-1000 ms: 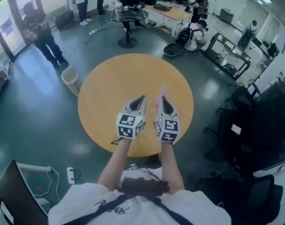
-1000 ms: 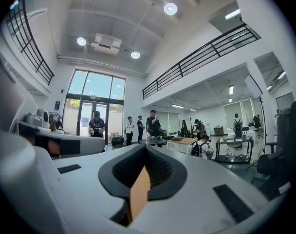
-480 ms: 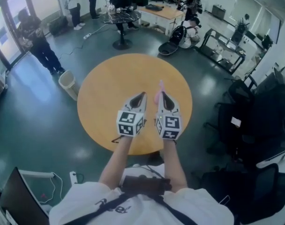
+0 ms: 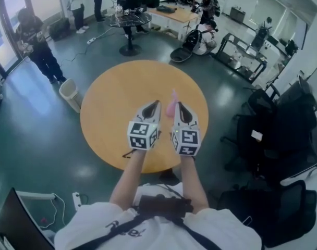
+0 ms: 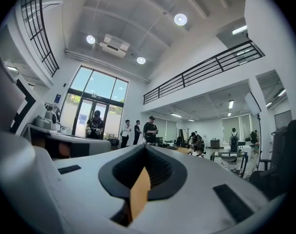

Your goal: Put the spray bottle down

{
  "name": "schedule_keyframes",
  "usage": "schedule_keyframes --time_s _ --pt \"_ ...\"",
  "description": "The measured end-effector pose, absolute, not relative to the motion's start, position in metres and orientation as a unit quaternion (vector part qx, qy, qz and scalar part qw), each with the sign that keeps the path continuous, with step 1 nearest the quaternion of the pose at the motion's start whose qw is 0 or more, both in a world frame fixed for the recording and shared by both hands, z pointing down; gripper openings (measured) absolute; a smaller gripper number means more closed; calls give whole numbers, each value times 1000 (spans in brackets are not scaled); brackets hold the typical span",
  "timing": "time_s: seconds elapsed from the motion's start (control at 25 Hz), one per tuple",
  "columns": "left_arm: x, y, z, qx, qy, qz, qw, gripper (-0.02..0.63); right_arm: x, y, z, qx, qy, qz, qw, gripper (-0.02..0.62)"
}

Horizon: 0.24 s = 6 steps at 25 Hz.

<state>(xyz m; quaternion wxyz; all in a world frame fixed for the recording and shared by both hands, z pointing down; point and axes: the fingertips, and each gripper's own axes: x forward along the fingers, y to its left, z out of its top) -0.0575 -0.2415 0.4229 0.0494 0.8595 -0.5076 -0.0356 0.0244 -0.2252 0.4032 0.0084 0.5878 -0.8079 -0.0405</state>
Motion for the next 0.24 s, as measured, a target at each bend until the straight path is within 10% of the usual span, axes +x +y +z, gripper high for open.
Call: schedule_keyframes --time_s 0.24 --pt "-56 -248 427 855 -514 -37 51 9 33 -233 407 598 -800 -40 14 12"
